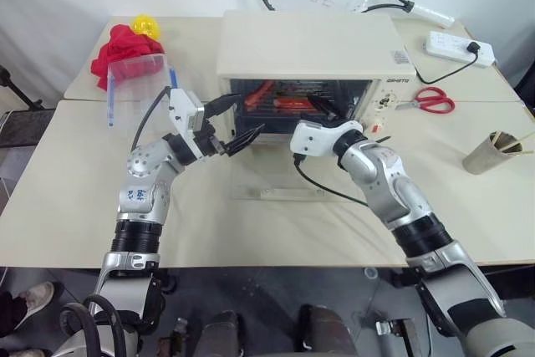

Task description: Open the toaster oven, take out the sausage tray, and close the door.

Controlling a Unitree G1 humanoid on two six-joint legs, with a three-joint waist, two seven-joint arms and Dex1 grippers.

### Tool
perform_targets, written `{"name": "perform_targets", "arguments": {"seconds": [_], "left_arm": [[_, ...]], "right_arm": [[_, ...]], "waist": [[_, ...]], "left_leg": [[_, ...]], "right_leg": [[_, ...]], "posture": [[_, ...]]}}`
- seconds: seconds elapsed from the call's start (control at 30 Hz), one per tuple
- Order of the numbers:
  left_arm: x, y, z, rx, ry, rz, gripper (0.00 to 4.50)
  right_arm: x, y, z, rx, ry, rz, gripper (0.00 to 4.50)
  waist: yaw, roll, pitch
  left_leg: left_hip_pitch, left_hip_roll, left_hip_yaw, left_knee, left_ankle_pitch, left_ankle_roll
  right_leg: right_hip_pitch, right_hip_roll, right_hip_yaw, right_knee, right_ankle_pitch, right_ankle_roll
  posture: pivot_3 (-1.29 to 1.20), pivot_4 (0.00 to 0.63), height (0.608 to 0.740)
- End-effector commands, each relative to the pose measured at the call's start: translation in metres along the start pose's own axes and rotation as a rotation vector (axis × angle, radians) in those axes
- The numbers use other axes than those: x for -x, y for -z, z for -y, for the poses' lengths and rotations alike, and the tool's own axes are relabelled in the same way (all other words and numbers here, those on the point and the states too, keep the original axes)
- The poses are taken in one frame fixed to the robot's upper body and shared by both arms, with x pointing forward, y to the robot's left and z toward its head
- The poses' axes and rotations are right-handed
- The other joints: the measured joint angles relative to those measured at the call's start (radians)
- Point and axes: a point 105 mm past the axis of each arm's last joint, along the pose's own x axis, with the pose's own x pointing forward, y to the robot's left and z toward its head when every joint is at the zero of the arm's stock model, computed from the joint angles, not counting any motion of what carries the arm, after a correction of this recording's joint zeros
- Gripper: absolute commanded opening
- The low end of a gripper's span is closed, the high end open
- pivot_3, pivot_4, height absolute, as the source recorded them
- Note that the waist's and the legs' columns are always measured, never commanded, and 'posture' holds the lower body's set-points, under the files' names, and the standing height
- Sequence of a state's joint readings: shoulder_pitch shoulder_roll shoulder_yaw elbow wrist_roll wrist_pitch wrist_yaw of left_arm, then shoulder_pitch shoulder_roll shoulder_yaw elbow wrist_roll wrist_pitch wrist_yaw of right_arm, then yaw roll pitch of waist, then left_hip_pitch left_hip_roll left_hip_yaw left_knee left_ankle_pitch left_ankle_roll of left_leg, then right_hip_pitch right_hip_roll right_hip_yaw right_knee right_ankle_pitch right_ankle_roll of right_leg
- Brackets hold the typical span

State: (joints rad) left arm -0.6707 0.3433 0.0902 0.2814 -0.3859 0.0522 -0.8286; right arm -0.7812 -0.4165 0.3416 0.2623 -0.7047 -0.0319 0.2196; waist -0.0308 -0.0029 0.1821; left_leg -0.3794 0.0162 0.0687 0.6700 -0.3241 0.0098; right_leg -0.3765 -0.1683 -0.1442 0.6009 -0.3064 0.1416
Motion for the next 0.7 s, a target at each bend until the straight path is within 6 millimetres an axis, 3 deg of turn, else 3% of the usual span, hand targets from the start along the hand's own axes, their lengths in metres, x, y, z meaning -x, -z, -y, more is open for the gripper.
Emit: {"name": "perform_targets", "arguments": {"seconds": [0.03, 0.3, 0.57, 0.67, 0.7], "left_arm": [[0.003, -0.011, -0.001, -0.036, -0.004, 0.023, 4.5], [0.009, -0.011, -0.005, -0.037, -0.024, 0.021, 4.5], [0.013, -0.008, -0.001, -0.033, -0.025, 0.009, 4.5], [0.014, -0.007, 0.001, -0.031, -0.022, 0.005, 4.5], [0.015, -0.006, 0.001, -0.03, -0.021, 0.004, 4.5]], "right_arm": [[-0.004, -0.007, -0.004, 0.005, -0.007, 0.041, 1.94], [0.013, -0.034, -0.018, -0.088, -0.087, 0.137, 1.94], [0.007, -0.022, -0.024, -0.138, -0.099, 0.075, 1.94], [0.001, -0.019, -0.014, -0.123, -0.048, 0.071, 1.94], [0.0, -0.019, -0.013, -0.113, -0.046, 0.073, 2.29]], "waist": [[0.0, 0.0, 0.0], [0.001, 0.0, 0.0], [0.002, 0.0, 0.0], [0.002, 0.0, 0.0], [0.002, 0.0, 0.0]], "left_leg": [[0.0, 0.0, 0.0, 0.0, 0.0, 0.0], [0.0, 0.0, -0.001, 0.0, 0.0, 0.0], [0.0, 0.0, -0.001, 0.0, 0.0, 0.0], [0.0, 0.0, -0.001, 0.0, 0.0, 0.0], [0.0, 0.0, -0.001, 0.0, 0.0, 0.0]], "right_leg": [[0.0, 0.0, 0.0, 0.001, 0.0, 0.0], [0.0, 0.0, 0.0, 0.002, 0.0, 0.0], [0.0, 0.0, 0.0, 0.002, 0.0, 0.0], [0.0, 0.0, 0.0, 0.002, 0.0, 0.0], [0.0, 0.0, 0.0, 0.002, 0.0, 0.0]], "posture": [[0.0, 0.15, 0.74], [0.0, 0.15, 0.74], [0.0, 0.15, 0.74], [0.0, 0.15, 0.74], [0.0, 0.15, 0.74]]}}
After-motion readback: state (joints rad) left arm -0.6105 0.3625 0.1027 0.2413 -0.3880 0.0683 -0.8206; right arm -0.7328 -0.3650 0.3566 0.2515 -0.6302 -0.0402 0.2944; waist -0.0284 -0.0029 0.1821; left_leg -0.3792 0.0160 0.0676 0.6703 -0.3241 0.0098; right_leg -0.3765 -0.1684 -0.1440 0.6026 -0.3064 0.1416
